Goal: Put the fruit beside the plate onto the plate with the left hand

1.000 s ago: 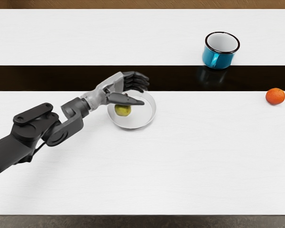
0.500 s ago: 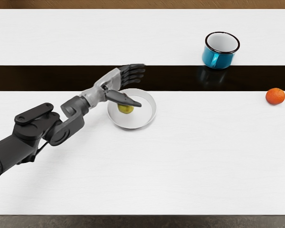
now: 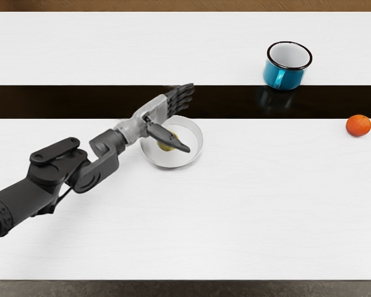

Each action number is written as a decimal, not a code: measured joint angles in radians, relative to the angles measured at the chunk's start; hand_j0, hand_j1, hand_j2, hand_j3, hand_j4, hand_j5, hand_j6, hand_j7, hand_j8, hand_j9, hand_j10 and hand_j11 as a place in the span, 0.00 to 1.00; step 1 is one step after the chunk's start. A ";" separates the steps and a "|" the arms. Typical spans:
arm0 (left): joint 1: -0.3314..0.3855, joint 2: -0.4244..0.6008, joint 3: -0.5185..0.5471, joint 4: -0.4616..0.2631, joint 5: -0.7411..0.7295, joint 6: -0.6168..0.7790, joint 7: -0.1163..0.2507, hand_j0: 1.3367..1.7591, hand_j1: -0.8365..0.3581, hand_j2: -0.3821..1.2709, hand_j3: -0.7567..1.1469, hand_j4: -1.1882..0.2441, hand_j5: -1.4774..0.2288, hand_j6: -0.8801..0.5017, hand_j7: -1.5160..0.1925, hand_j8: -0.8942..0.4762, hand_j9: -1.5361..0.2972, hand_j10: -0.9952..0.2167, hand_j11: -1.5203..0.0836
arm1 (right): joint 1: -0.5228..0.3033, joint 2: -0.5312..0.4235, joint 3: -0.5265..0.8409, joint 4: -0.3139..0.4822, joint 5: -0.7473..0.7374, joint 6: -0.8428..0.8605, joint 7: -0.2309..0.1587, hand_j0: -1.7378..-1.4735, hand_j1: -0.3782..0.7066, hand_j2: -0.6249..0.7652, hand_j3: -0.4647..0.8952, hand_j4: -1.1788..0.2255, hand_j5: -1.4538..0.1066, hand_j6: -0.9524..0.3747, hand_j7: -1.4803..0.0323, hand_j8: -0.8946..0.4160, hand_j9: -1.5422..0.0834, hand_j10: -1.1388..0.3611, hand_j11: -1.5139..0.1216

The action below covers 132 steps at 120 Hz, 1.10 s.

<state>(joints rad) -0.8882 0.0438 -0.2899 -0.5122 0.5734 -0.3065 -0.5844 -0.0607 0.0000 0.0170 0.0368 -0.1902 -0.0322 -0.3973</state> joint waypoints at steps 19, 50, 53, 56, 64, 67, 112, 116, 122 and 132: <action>-0.001 -0.003 0.000 0.012 0.000 0.000 0.063 0.76 0.95 0.24 0.40 0.80 0.84 0.61 0.86 0.62 0.81 0.79 0.92 | 0.000 0.000 0.000 0.000 0.000 0.000 0.000 0.30 0.03 0.45 0.34 0.84 0.93 0.72 0.98 0.68 0.95 0.76 0.93; -0.018 0.012 -0.004 0.015 -0.001 -0.001 0.138 0.76 0.96 0.24 0.40 0.81 0.84 0.61 0.86 0.63 0.82 0.79 0.92 | 0.000 0.000 0.000 0.000 0.000 0.000 0.000 0.30 0.03 0.45 0.34 0.84 0.93 0.72 0.98 0.68 0.95 0.76 0.93; -0.021 0.014 -0.004 0.015 -0.001 -0.002 0.141 0.76 0.96 0.24 0.40 0.81 0.84 0.61 0.86 0.63 0.82 0.79 0.92 | 0.000 0.000 0.000 0.000 0.000 0.000 0.000 0.30 0.03 0.45 0.34 0.84 0.93 0.72 0.98 0.68 0.95 0.76 0.93; -0.024 0.017 -0.004 0.015 0.000 -0.004 0.144 0.76 0.96 0.24 0.40 0.81 0.84 0.62 0.86 0.63 0.82 0.79 0.92 | 0.000 0.000 0.000 0.000 0.000 0.000 0.000 0.30 0.03 0.45 0.34 0.84 0.93 0.72 0.98 0.68 0.95 0.76 0.93; -0.027 0.038 -0.004 0.009 0.000 -0.009 0.148 0.76 0.96 0.24 0.40 0.81 0.84 0.62 0.87 0.63 0.82 0.79 0.92 | 0.000 0.000 0.000 0.000 0.000 0.000 0.000 0.30 0.03 0.45 0.34 0.84 0.93 0.72 0.98 0.68 0.95 0.76 0.93; -0.028 0.052 -0.004 0.006 0.000 -0.014 0.149 0.76 0.96 0.24 0.40 0.81 0.84 0.62 0.87 0.63 0.82 0.79 0.92 | 0.000 0.000 0.000 0.000 0.000 0.000 0.000 0.30 0.03 0.45 0.34 0.84 0.93 0.72 0.98 0.68 0.95 0.76 0.93; -0.009 0.303 -0.068 -0.203 -0.066 -0.267 0.143 0.76 0.97 0.24 0.40 0.81 0.85 0.62 0.87 0.63 0.82 0.80 0.93 | 0.000 0.000 0.000 0.000 0.000 0.000 0.000 0.30 0.03 0.45 0.34 0.84 0.93 0.72 0.98 0.68 0.95 0.76 0.93; -0.005 0.308 -0.081 -0.219 -0.068 -0.277 0.143 0.76 0.97 0.24 0.40 0.81 0.85 0.62 0.87 0.63 0.82 0.80 0.93 | 0.000 0.000 0.000 0.000 0.000 0.000 0.000 0.30 0.03 0.45 0.34 0.84 0.93 0.72 0.98 0.68 0.95 0.76 0.93; -0.003 0.313 -0.104 -0.234 -0.069 -0.288 0.143 0.76 0.97 0.24 0.40 0.81 0.85 0.62 0.87 0.63 0.82 0.80 0.93 | 0.000 0.000 0.000 0.000 0.000 0.000 0.000 0.30 0.03 0.45 0.34 0.84 0.93 0.72 0.98 0.68 0.95 0.76 0.93; 0.009 0.315 -0.142 -0.248 -0.073 -0.297 0.143 0.76 0.97 0.24 0.40 0.81 0.85 0.62 0.87 0.63 0.82 0.80 0.93 | 0.000 0.000 0.000 0.000 0.000 0.000 0.000 0.30 0.03 0.45 0.34 0.84 0.93 0.72 0.98 0.68 0.95 0.76 0.93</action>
<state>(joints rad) -0.8791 0.3592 -0.4320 -0.7603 0.5002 -0.6032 -0.4414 -0.0604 0.0000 0.0169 0.0368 -0.1902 -0.0322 -0.3973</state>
